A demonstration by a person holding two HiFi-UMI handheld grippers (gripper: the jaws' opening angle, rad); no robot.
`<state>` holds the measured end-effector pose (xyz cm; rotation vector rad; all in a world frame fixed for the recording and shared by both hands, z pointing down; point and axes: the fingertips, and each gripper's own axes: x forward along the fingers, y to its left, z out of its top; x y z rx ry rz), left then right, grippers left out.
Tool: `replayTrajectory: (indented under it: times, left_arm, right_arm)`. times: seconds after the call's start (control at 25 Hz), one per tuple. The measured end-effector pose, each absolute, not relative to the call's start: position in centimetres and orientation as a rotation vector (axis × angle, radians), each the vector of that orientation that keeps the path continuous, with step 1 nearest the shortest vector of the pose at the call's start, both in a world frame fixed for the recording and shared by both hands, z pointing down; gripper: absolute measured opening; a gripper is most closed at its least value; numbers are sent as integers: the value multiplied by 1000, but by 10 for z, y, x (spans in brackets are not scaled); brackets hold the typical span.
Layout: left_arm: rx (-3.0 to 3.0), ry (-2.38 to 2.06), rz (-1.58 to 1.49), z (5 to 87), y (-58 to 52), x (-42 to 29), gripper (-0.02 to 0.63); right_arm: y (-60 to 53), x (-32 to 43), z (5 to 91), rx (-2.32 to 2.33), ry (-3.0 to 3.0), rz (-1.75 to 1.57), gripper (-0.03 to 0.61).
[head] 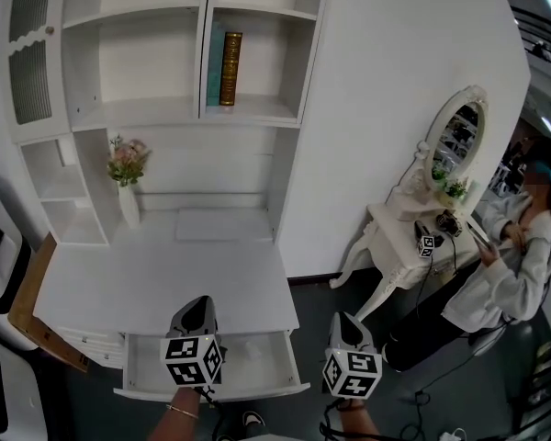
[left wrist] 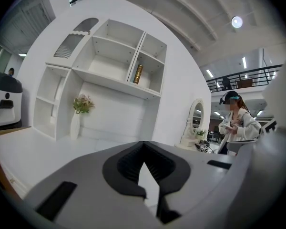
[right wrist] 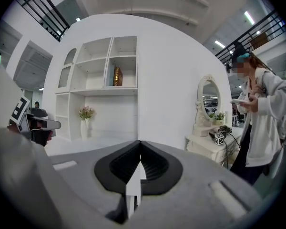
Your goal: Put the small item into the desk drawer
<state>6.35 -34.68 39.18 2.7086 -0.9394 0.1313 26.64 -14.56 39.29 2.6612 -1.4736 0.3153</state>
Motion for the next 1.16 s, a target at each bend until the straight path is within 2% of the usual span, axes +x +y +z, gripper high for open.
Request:
replayTrajectory:
  times: [1.16]
  left_arm:
    - [2714, -956, 218, 407, -342, 57, -7]
  right_arm:
    - [-150, 271, 403, 2678, -1485, 380, 6]
